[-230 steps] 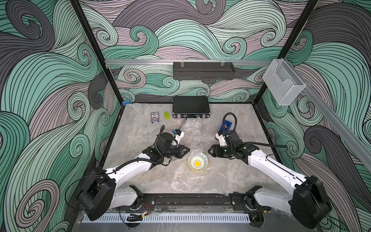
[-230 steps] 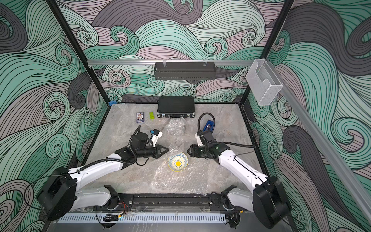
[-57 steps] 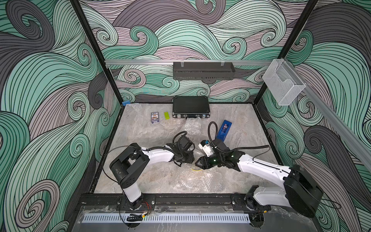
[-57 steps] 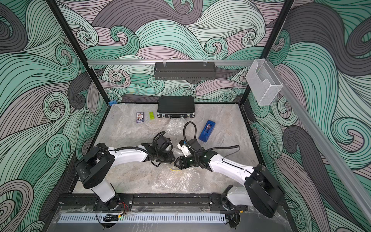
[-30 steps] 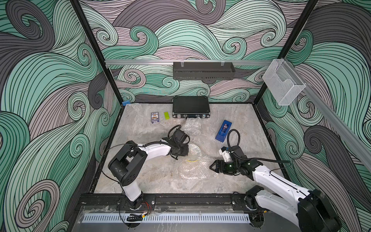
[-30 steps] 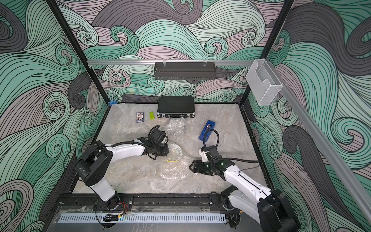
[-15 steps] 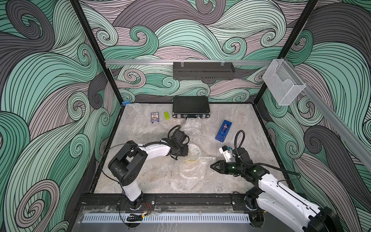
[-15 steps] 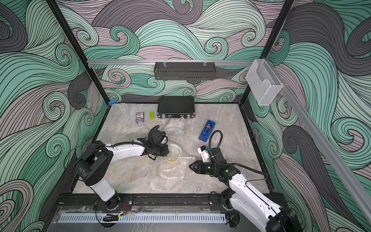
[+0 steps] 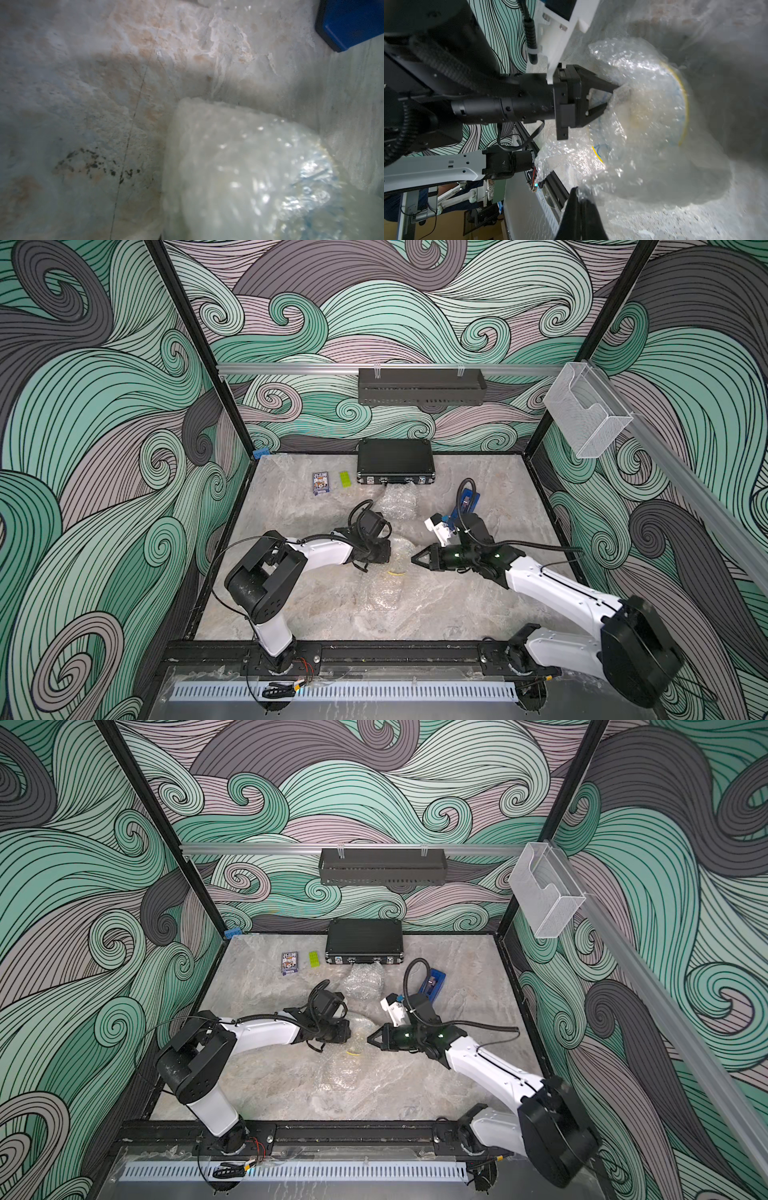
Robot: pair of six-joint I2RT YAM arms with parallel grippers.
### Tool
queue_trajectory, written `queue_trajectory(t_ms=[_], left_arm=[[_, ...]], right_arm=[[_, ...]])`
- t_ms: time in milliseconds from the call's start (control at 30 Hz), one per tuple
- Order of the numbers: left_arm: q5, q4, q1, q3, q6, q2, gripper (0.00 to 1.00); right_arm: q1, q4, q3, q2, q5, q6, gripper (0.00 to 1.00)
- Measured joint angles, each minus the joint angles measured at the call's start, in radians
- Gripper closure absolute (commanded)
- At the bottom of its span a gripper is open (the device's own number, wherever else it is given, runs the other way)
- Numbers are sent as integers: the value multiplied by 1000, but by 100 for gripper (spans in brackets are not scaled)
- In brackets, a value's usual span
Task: Wrap bowls in bubble wrap
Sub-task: Wrap the bowl in bubble wrap.
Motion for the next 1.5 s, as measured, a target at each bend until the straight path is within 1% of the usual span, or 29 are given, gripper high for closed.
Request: queue_trajectory(t_ms=[167, 300, 467, 567, 700, 767, 833, 900, 1000, 1100, 1333, 1433, 1500], left_arm=[[1, 18, -11, -7, -2, 0, 90], [3, 36, -11, -22, -5, -7, 90], [2, 53, -11, -47, -11, -24, 88], [0, 53, -11, -51, -17, -29, 82], [-2, 28, -13, -57, -26, -52, 62], [-10, -10, -17, -60, -32, -80, 50], [-23, -52, -18, -62, -35, -116, 44], [-31, -90, -18, -62, -49, -157, 34], [-31, -121, -14, -61, -58, -206, 26], [-13, -122, -10, -57, -61, -216, 22], [38, -105, -8, -21, -62, -114, 22], [32, -106, -8, -22, -73, -106, 27], [-11, -117, -9, -32, -85, -137, 24]], right_arm=[[19, 24, 132, 209, 33, 0, 100], [20, 28, 201, 360, 57, 0, 100], [25, 18, 236, 466, 85, 0, 100], [27, 18, 253, 489, 86, 0, 100], [27, 19, 255, 496, 86, -1, 100], [27, 19, 255, 496, 86, -1, 100], [27, 19, 254, 497, 86, -3, 100], [27, 20, 254, 497, 85, -5, 100], [27, 23, 254, 499, 84, -5, 100], [27, 24, 254, 499, 83, -7, 100], [26, 26, 251, 499, 84, -11, 100], [26, 27, 251, 499, 82, -14, 100], [26, 27, 251, 499, 82, -16, 100]])
